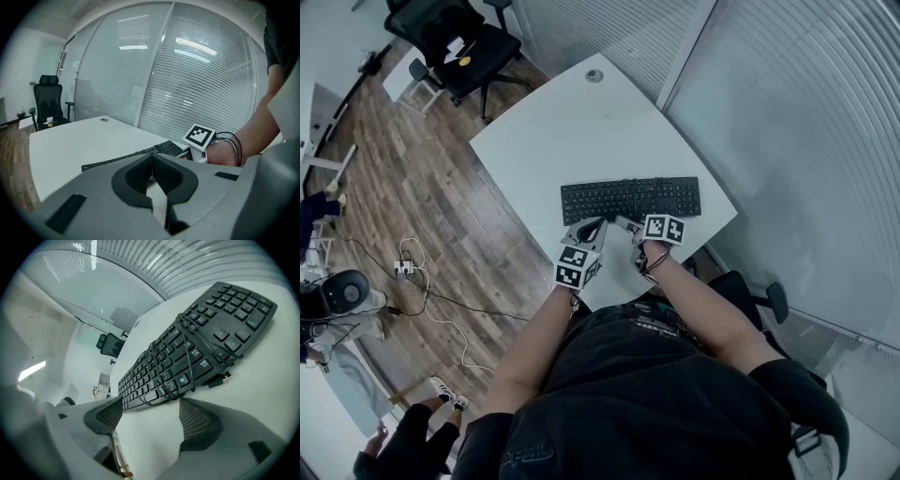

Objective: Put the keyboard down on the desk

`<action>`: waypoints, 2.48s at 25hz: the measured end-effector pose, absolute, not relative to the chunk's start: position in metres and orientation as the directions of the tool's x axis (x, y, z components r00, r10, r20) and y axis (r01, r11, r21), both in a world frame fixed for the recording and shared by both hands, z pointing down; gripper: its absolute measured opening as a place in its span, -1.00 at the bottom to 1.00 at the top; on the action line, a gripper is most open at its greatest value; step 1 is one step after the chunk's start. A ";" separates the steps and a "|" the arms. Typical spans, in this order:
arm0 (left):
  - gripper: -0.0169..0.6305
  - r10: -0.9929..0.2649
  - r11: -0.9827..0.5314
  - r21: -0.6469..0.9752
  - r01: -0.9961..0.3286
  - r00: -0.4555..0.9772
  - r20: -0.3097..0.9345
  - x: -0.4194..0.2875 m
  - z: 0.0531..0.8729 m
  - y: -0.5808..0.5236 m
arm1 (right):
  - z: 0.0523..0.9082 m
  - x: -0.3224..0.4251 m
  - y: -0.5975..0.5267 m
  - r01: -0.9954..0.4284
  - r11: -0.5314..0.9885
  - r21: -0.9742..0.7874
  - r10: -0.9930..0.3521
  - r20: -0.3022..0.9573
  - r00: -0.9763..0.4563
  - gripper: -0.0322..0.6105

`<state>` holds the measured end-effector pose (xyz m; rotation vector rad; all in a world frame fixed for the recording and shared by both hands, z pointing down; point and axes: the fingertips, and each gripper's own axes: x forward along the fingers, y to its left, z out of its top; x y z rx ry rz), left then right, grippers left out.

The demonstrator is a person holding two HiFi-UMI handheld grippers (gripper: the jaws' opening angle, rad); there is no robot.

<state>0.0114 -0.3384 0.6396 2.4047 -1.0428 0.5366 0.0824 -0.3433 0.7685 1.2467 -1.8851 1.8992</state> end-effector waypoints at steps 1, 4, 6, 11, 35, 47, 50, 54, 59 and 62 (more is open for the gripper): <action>-0.90 -0.573 -0.608 0.256 -0.752 0.638 0.514 0.010 0.638 -0.337 | 0.766 0.081 -0.341 -0.660 -0.167 -0.732 -0.416 0.659 -0.627 0.21; -0.90 -0.572 -0.614 0.253 -0.748 0.642 0.510 0.006 0.635 -0.332 | 0.759 0.078 -0.338 -0.669 -0.146 -0.729 -0.432 0.656 -0.620 0.21; -0.90 -0.571 -0.619 0.251 -0.744 0.646 0.506 0.004 0.634 -0.328 | 0.755 0.077 -0.336 -0.674 -0.138 -0.725 -0.445 0.654 -0.612 0.21; -0.90 -0.563 -0.645 0.240 -0.726 0.664 0.492 0.003 0.626 -0.317 | 0.738 0.074 -0.331 -0.696 -0.086 -0.713 -0.480 0.641 -0.598 0.21; -0.90 -0.507 -0.758 0.236 -0.607 0.778 0.371 -0.024 0.560 -0.272 | 0.563 0.029 -0.284 -0.881 0.370 -0.296 -0.790 0.399 -0.466 -0.83; -0.90 -0.483 -0.820 0.152 -0.553 0.809 0.335 0.000 0.536 -0.230 | 0.515 0.032 -0.228 -0.850 0.518 -0.101 -0.799 0.299 -0.522 -0.83; -0.90 -0.480 -0.824 0.141 -0.549 0.808 0.342 0.010 0.531 -0.212 | 0.507 0.038 -0.211 -0.831 0.548 -0.098 -0.785 0.285 -0.551 -0.83; -0.90 -0.496 -0.809 0.155 -0.567 0.801 0.336 0.025 0.522 -0.182 | 0.500 0.056 -0.178 -0.819 0.566 -0.101 -0.776 0.272 -0.569 -0.83; -0.90 -0.500 -0.805 0.159 -0.572 0.798 0.335 0.052 0.523 -0.135 | 0.500 0.085 -0.132 -0.809 0.577 -0.112 -0.769 0.260 -0.584 -0.83; -0.90 -0.509 -0.804 0.146 -0.576 0.794 0.330 0.063 0.521 -0.103 | 0.501 0.099 -0.104 -0.800 0.590 -0.107 -0.763 0.252 -0.596 -0.83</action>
